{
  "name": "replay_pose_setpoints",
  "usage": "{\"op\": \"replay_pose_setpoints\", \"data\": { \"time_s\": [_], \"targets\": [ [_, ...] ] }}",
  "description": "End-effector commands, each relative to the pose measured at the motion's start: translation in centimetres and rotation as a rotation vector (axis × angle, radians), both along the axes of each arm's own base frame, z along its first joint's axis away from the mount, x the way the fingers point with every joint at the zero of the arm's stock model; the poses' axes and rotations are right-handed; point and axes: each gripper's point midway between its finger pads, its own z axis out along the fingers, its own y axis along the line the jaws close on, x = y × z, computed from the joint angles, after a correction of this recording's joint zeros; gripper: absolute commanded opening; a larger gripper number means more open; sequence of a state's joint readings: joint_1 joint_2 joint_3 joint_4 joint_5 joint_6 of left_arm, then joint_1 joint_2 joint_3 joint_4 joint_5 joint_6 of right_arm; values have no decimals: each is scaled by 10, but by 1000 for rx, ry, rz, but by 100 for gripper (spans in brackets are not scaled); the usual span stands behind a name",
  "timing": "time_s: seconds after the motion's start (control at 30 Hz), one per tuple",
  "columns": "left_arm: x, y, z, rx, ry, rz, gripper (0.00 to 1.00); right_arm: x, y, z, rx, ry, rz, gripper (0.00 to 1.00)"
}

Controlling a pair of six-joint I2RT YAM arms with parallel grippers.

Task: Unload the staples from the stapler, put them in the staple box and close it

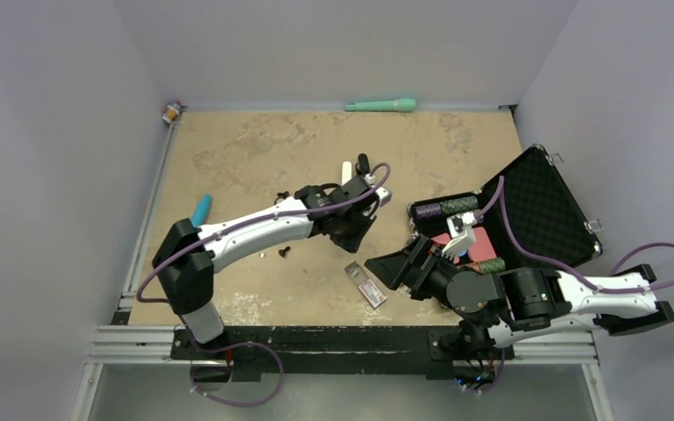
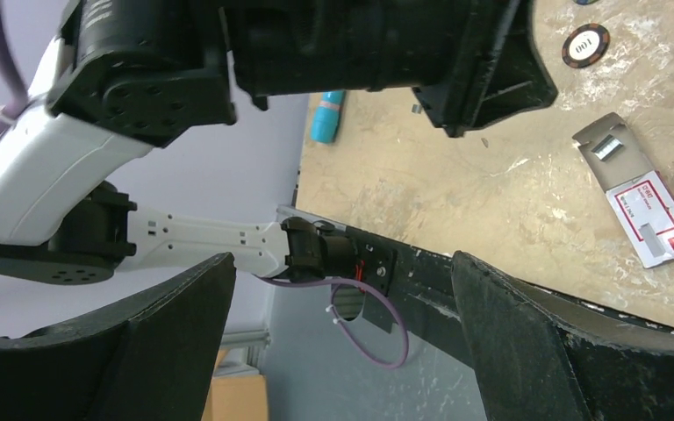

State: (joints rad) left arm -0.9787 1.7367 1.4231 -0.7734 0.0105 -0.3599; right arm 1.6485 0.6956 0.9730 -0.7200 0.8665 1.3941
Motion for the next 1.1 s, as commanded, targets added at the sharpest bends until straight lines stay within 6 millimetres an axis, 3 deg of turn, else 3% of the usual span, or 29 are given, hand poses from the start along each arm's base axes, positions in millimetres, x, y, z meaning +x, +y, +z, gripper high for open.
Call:
{"op": "replay_pose_setpoints", "data": {
  "time_s": [0.0, 0.13, 0.43, 0.63, 0.87, 1.07],
  "targets": [
    [9, 22, 23, -13, -109, 84, 26, 0, 2, 13, 33, -10, 2, 98],
    [12, 51, 35, -9, -177, 167, 42, -2, 4, 12, 31, -12, 23, 98],
    [2, 128, 42, -168, -139, 440, 43, -10, 12, 3, 12, -21, 76, 98],
    [-1, 183, 41, -54, -250, 575, 43, -13, 15, -2, 44, -24, 103, 98],
    [1, 214, 28, -10, -222, 777, 43, -20, 20, -14, 35, -7, 141, 98],
    [6, 236, 2, 36, -136, 954, 42, -24, 23, -18, 46, 3, 163, 98]
  ]
}}
